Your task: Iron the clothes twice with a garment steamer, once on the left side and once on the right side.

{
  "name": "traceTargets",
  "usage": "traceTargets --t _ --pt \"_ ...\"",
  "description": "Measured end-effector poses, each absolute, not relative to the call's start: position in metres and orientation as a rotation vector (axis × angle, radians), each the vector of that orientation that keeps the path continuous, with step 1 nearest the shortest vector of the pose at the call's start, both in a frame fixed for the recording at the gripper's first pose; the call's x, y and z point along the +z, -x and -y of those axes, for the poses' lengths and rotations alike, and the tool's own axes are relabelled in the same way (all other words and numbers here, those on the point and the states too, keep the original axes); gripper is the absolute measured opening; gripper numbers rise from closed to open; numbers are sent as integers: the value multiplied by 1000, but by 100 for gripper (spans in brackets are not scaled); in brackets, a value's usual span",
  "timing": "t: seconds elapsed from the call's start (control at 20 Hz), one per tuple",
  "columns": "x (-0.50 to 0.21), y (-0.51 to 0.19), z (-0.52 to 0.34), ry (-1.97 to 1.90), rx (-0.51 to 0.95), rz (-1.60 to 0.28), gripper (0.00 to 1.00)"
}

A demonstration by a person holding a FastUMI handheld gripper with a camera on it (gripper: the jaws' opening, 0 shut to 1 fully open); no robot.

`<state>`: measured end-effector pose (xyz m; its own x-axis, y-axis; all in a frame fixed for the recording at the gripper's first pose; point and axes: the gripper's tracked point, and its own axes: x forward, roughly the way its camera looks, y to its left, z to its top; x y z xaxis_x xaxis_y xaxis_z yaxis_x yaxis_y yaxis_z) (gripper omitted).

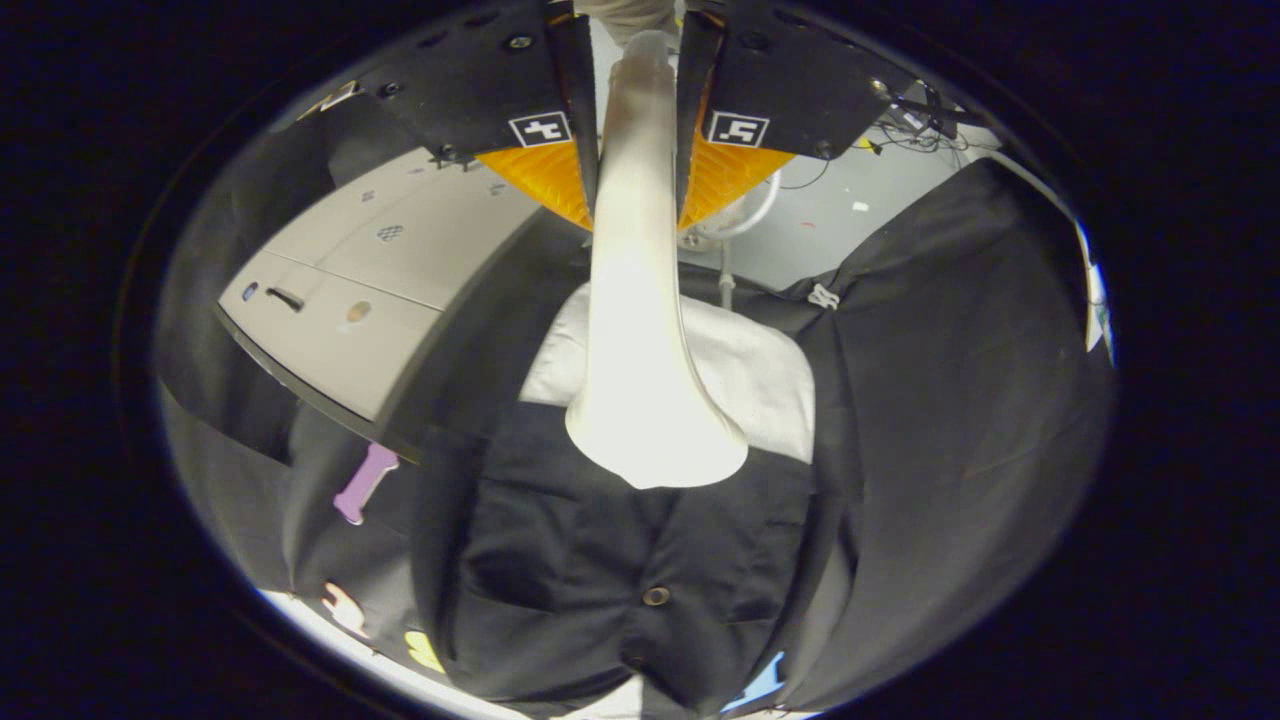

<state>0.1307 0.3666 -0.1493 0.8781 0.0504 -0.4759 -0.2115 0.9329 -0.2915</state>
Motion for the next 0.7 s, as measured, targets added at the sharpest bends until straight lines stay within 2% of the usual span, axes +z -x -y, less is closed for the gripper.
traceTargets --t 0.2,0.7 --pt "-119 -127 -310 293 86 -446 36" --pt "-46 -76 -155 174 56 -362 36"
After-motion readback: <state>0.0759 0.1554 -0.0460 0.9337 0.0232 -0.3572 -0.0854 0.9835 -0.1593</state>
